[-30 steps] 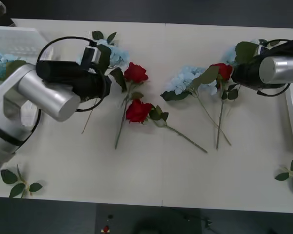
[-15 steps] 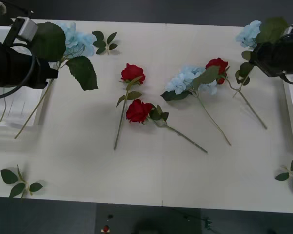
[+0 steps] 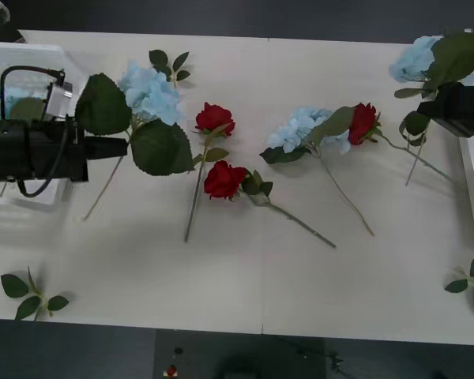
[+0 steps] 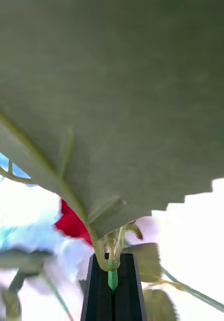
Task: Put the red flowers into the right box and the blue flowers into the left box
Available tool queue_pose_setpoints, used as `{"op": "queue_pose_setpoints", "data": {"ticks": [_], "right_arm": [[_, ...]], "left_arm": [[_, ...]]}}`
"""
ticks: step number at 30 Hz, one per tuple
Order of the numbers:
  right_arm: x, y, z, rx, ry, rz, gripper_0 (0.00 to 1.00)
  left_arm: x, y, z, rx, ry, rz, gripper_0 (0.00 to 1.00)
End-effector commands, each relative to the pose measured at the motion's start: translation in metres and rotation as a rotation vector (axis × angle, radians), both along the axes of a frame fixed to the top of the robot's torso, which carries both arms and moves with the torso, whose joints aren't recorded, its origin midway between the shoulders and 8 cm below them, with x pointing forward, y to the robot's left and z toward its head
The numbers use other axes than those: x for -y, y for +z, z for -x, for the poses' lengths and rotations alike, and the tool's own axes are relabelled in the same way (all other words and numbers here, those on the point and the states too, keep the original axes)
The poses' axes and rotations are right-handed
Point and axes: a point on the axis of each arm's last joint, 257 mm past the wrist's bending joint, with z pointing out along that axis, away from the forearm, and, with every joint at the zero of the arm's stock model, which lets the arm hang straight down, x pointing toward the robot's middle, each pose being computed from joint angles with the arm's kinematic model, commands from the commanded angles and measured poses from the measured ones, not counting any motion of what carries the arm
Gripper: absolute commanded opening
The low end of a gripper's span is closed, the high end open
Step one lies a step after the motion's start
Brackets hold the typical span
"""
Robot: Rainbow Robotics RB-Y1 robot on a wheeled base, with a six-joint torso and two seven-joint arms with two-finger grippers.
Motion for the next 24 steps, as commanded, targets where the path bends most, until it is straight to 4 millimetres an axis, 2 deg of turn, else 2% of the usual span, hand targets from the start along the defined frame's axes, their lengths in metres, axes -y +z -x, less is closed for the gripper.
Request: {"op": "queue_pose_setpoints", "data": {"ticks": [1, 6, 9, 12, 15, 17, 19, 21, 22, 23, 24], "right_arm": [[-0.005, 0.035, 0.007, 0.113, 0.071, 0.061, 0.00], [-0.028, 0.054, 0.018, 0.232, 0.148, 0.081, 0.00], [-0.042, 0.063, 0.023, 0.283, 0.183, 0.076, 0.00], [-0.049, 0.068, 0.025, 0.318, 0.203, 0.071, 0.00], [-0.053, 0.066, 0.025, 0.329, 0.213, 0.070, 0.00], [-0.052, 0.064, 0.024, 0.326, 0.210, 0.066, 0.00], [-0.051, 0.062, 0.024, 0.322, 0.204, 0.061, 0.00], [-0.047, 0.056, 0.023, 0.310, 0.193, 0.056, 0.00], [-0.046, 0.055, 0.022, 0.307, 0.188, 0.054, 0.00], [-0.042, 0.052, 0.021, 0.301, 0.180, 0.055, 0.11], [-0.038, 0.048, 0.020, 0.295, 0.173, 0.061, 0.38]], "left_arm": [[0.045, 0.036, 0.003, 0.063, -0.072, 0.088, 0.00], [0.096, 0.077, 0.021, 0.094, -0.157, 0.273, 0.00], [0.116, 0.103, 0.032, 0.127, -0.193, 0.356, 0.00], [0.128, 0.126, 0.039, 0.175, -0.207, 0.395, 0.00], [0.132, 0.140, 0.040, 0.196, -0.201, 0.423, 0.00], [0.126, 0.143, 0.036, 0.203, -0.183, 0.422, 0.00], [0.110, 0.145, 0.029, 0.219, -0.151, 0.399, 0.00], [0.077, 0.142, 0.014, 0.253, -0.074, 0.327, 0.00], [0.066, 0.142, 0.010, 0.264, -0.051, 0.307, 0.00], [0.044, 0.146, 0.000, 0.294, -0.001, 0.263, 0.00], [0.020, 0.150, -0.009, 0.325, 0.054, 0.218, 0.00]]}}
